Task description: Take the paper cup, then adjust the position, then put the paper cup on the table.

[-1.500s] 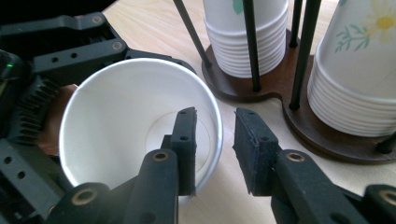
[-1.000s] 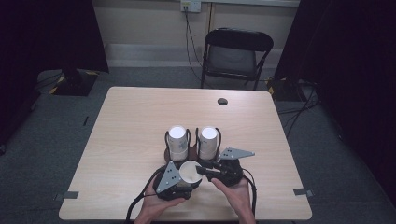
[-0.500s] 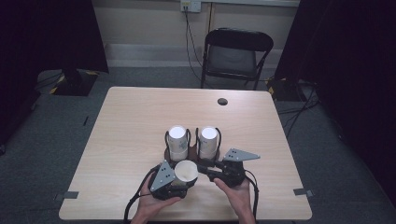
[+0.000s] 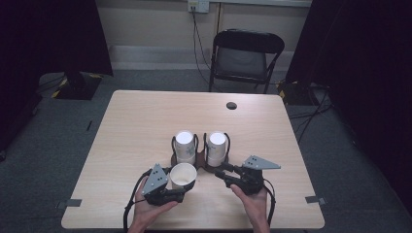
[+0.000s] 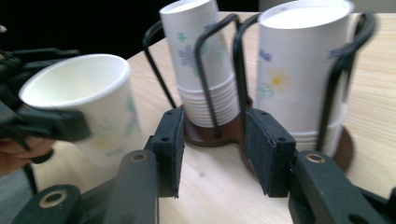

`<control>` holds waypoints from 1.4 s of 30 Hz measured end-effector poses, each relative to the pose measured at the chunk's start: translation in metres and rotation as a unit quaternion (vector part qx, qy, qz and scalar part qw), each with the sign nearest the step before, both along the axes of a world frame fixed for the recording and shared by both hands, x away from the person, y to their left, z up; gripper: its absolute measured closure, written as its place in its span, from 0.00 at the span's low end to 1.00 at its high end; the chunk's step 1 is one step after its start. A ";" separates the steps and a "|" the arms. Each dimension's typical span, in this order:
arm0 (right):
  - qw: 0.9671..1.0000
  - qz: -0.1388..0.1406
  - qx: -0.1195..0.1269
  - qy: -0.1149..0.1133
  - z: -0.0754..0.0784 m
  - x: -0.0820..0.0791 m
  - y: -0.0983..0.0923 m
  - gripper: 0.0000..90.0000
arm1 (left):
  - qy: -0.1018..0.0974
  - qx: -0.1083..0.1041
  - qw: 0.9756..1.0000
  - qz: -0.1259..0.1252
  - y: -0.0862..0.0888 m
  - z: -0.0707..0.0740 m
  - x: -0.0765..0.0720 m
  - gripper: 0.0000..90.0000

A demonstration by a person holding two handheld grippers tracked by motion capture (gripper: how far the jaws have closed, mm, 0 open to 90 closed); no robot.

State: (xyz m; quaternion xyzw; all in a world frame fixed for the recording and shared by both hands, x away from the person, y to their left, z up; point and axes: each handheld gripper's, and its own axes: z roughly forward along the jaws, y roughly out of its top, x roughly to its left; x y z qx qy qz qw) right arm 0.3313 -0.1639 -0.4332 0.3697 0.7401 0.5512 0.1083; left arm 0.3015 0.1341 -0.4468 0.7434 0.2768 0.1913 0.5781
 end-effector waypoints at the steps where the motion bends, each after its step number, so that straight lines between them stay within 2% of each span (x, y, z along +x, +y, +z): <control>1: 1.000 -0.004 0.000 -0.003 -0.001 0.000 -0.002 0.63 | 0.002 -0.010 1.000 0.001 0.005 0.001 0.000 0.33; 12: 0.999 -0.048 0.003 -0.007 -0.009 -0.004 -0.025 0.58 | 0.001 -0.034 0.999 0.034 0.029 0.005 0.003 0.33; 20: 0.996 -0.084 -0.008 -0.015 -0.014 -0.005 -0.040 0.53 | -0.008 -0.031 0.998 0.062 0.047 0.007 0.011 0.34; 24: 0.995 -0.099 -0.008 -0.021 -0.018 -0.005 -0.046 0.50 | -0.006 -0.035 0.996 0.086 0.057 0.007 0.016 0.34; 26: 0.994 -0.103 -0.009 -0.019 -0.021 -0.005 -0.049 0.50 | -0.006 -0.026 0.993 0.112 0.059 0.007 0.019 0.34; 29: 0.994 -0.109 -0.015 -0.016 -0.025 -0.005 -0.052 0.48 | -0.004 -0.022 0.992 0.127 0.063 0.008 0.025 0.34; 32: 0.993 -0.112 -0.016 -0.016 -0.028 -0.005 -0.055 0.46 | -0.003 -0.033 0.989 0.144 0.067 0.011 0.032 0.34; 37: 0.992 -0.123 -0.022 -0.024 -0.032 -0.004 -0.057 0.43 | -0.009 -0.041 0.989 0.140 0.068 0.016 0.039 0.34; 39: 0.991 -0.129 -0.021 -0.026 -0.034 -0.003 -0.058 0.43 | -0.014 -0.031 0.989 0.147 0.067 0.017 0.042 0.34; 41: 0.991 -0.130 -0.020 -0.026 -0.038 -0.004 -0.061 0.42 | -0.010 -0.045 0.989 0.140 0.068 0.018 0.046 0.34; 42: 0.990 -0.134 -0.021 -0.029 -0.039 -0.004 -0.062 0.42 | -0.011 -0.045 0.989 0.142 0.068 0.018 0.049 0.34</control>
